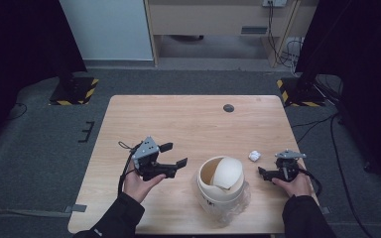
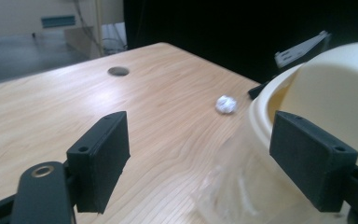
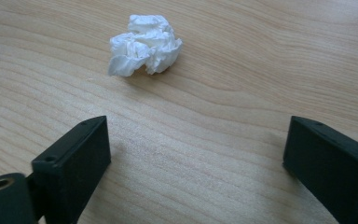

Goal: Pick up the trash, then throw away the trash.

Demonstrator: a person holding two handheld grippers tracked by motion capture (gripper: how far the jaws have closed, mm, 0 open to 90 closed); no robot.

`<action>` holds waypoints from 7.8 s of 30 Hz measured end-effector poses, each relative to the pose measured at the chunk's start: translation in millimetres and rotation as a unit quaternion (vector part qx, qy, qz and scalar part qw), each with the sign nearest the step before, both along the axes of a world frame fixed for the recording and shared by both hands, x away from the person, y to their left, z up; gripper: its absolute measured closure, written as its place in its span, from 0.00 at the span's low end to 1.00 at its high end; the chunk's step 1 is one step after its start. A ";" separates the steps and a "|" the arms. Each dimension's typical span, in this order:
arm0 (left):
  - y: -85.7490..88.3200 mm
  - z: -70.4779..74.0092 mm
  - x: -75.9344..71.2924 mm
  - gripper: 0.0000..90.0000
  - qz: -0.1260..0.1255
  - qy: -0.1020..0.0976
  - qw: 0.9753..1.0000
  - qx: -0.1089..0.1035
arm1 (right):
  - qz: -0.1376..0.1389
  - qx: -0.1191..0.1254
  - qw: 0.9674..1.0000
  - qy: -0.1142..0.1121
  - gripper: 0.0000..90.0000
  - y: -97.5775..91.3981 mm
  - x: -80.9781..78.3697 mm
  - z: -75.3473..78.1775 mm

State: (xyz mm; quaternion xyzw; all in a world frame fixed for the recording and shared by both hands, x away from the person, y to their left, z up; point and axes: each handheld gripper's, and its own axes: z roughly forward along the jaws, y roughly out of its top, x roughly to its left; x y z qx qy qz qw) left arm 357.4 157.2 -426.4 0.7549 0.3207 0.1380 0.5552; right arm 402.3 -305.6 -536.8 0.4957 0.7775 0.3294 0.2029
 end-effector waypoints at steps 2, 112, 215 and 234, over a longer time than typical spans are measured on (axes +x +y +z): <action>5.9 -5.1 -0.4 0.21 0.009 0.006 1.000 0.009 | 0.000 -0.001 1.000 0.003 0.16 -0.7 0.7 1.5; 56.1 -97.3 0.7 0.08 0.043 0.153 0.960 0.229 | 0.082 0.113 0.978 -0.158 0.74 29.8 5.8 121.1; 54.7 -98.0 1.2 0.06 0.036 0.146 0.959 0.239 | 0.301 0.143 0.938 -0.100 0.62 151.5 -63.9 184.0; 54.8 -98.1 1.1 0.06 0.035 0.145 0.959 0.240 | 0.250 0.169 0.944 -0.137 0.46 130.7 -56.8 191.2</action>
